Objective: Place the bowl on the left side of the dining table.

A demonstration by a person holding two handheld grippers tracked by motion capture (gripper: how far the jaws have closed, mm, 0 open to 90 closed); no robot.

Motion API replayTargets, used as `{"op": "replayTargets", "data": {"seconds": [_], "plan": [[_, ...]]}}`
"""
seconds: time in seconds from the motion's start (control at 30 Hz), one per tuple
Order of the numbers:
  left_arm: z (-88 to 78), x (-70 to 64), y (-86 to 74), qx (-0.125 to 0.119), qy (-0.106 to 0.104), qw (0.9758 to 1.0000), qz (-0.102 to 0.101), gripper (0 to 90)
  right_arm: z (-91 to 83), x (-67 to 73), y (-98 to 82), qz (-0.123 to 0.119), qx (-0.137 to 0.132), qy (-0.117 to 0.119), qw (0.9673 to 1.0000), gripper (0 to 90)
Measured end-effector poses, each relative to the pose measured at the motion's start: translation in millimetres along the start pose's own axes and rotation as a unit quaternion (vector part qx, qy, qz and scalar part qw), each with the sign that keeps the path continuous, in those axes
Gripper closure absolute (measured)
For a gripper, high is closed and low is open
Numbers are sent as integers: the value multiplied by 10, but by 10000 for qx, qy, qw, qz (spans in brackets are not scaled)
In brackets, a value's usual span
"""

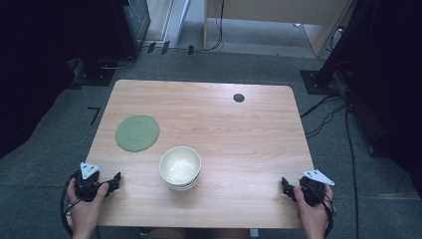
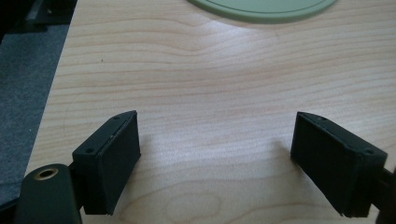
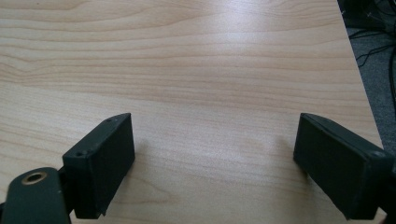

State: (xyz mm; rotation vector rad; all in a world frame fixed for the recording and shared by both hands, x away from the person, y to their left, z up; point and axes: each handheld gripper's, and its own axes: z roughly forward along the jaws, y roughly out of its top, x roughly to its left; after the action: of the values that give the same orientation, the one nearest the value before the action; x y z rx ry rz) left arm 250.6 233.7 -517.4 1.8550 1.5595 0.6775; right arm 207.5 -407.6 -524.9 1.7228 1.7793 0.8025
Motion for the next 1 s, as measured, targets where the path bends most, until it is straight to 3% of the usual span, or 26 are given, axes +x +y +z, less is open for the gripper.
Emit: {"op": "replayTargets", "data": {"seconds": [0.1, 0.17, 0.27, 0.53, 0.8, 1.0], "plan": [[-17, 10, -1, -33, -107, 9999, 8, 121, -19, -3, -11, 11, -33, 53, 10000, 126], [-66, 36, 4, -283, -134, 9995, -96, 123, -47, 2, -7, -73, -150, 85, 9998, 124], [-83, 41, 17, -384, -204, 9989, -191, 124, -87, -3, 27, -17, -279, 109, 9995, 124], [-142, -41, 155, -586, -426, 9971, -227, 124, -163, 27, 110, 64, -455, 168, 9988, 125], [-247, -248, 409, -857, -755, 9934, -72, 124, -250, 288, 290, 43, -775, 396, 9962, 123], [-292, -317, 542, -964, -836, 9918, -26, 124, -292, 452, 406, 58, -954, 557, 9939, 129]]}}
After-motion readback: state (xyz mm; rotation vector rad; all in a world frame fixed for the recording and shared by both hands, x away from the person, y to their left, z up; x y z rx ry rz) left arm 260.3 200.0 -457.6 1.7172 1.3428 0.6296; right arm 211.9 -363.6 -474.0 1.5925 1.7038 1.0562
